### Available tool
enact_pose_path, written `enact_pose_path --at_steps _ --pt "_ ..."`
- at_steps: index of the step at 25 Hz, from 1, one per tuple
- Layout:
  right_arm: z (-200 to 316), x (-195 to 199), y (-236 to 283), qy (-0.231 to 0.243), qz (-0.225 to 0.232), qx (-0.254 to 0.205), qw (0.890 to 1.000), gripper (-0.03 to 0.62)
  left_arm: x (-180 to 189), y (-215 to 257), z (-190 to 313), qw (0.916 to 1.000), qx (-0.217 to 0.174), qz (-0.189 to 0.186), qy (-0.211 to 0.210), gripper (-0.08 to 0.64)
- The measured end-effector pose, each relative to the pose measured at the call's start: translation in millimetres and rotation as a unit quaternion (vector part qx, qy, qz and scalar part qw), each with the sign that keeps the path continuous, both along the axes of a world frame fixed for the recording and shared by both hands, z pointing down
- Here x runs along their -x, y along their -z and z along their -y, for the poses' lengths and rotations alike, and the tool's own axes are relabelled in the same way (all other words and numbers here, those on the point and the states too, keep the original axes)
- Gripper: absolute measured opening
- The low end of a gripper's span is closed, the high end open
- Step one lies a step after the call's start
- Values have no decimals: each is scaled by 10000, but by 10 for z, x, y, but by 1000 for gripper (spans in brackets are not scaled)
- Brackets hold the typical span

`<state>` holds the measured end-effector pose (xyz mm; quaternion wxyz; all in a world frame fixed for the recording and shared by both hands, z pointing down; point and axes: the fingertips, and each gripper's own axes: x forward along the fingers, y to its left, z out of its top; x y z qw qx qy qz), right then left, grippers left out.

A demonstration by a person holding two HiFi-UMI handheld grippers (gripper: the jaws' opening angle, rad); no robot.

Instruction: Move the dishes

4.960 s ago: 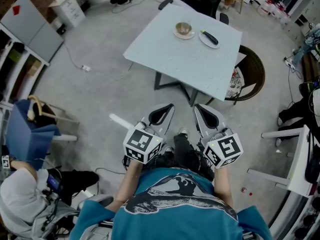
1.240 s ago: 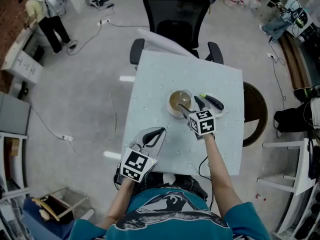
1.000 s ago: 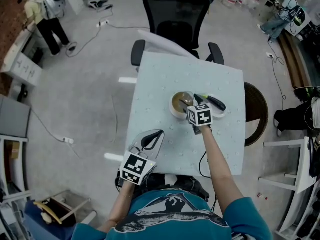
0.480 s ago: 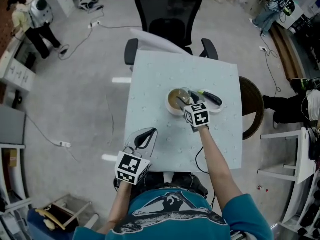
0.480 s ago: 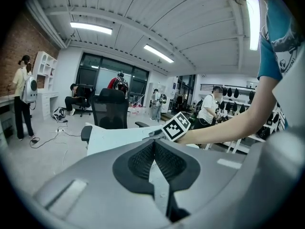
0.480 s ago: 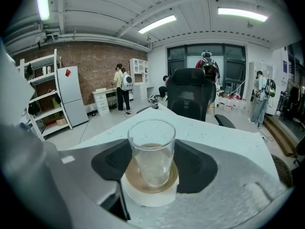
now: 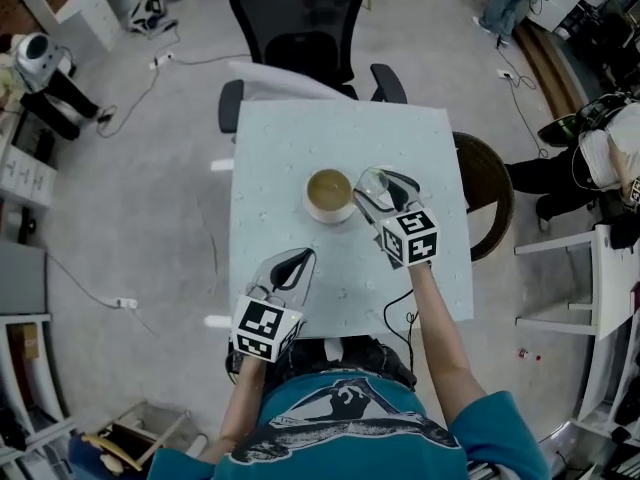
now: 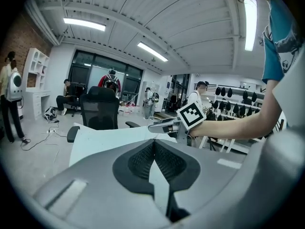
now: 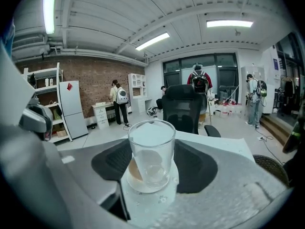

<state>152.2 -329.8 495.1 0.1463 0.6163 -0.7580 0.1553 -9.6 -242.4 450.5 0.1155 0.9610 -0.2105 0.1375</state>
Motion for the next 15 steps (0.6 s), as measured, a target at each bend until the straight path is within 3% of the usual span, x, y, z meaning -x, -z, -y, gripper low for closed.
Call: enact_pose_path --at_steps 8,15 --pt "-717 -798 96 -615 -51 -10 9981 273 -587 86 -264 9990 -20 15 -453 12" --pt "-1364 -1400 -318 -1113 -95 344 9931 273 -1028 99 -532 9968 -62 23 -793 12"
